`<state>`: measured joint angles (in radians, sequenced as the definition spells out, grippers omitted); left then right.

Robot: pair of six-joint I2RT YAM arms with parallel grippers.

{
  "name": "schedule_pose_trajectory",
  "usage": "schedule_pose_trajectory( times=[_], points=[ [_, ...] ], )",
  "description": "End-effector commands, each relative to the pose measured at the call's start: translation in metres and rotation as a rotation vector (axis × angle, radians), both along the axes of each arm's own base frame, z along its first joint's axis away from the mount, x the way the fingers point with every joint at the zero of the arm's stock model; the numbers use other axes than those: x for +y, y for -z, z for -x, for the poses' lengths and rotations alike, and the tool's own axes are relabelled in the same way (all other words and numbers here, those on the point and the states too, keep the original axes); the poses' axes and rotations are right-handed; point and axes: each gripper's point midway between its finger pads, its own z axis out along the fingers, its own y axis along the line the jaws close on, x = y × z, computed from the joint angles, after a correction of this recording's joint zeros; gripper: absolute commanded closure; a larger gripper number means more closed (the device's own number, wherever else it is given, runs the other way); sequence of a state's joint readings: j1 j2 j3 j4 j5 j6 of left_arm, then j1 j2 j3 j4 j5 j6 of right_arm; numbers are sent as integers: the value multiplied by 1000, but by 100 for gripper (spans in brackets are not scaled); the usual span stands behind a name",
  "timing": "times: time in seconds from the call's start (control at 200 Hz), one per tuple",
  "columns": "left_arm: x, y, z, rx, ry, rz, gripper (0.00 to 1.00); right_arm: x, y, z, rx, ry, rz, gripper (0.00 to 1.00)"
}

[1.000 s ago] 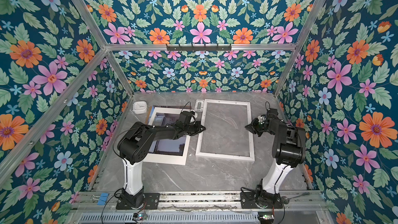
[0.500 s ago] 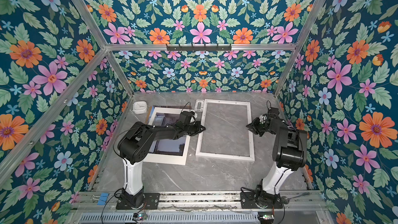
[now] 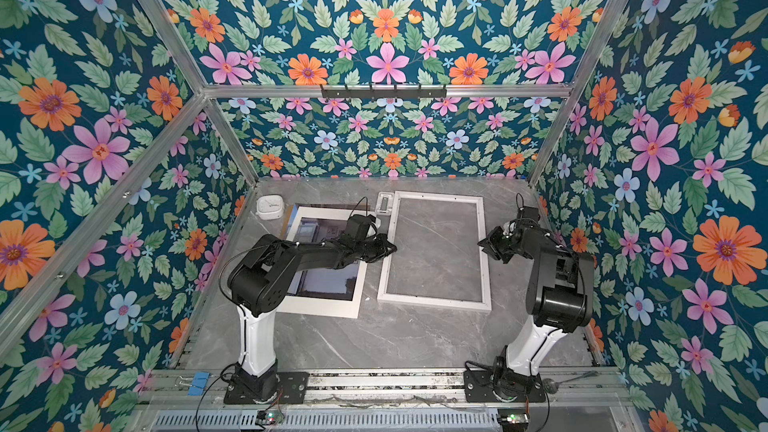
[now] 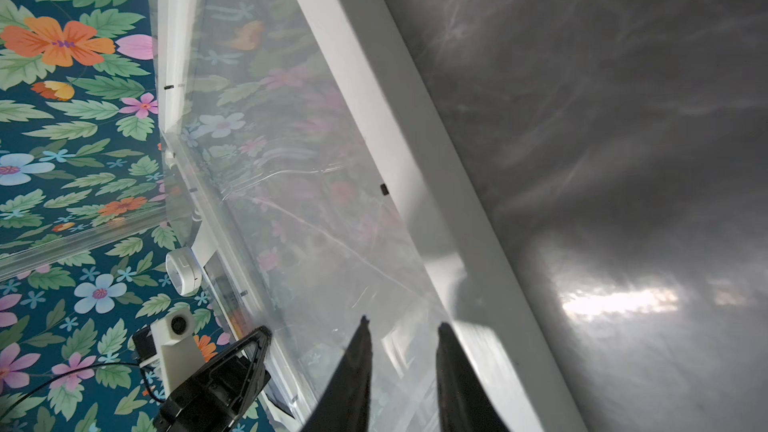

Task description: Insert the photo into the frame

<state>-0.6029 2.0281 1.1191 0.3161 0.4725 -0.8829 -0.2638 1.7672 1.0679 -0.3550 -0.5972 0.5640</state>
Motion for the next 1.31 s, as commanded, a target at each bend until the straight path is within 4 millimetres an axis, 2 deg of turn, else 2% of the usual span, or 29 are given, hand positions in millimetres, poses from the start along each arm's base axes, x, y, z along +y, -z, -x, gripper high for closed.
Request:
schedule_pose_trajectory(
  times=[0.0, 0.36, 0.74, 1.065, 1.3],
  points=[
    [-3, -5, -4, -24, 4, 9, 100, -1, 0, 4, 11, -2, 18, 71],
    [-8, -5, -2, -19, 18, 13, 100, -2, 0, 6, 9, 4, 25, 66],
    [-15, -6, 0, -20, 32, 13, 100, -3, -2, 6, 2, 8, 23, 65],
    [-7, 1, 0, -2, 18, -51, 100, -2, -4, 6, -2, 4, 15, 65],
    [0, 1, 0, 14, 17, -121, 70, 0, -7, 7, -9, -2, 7, 64]
  ],
)
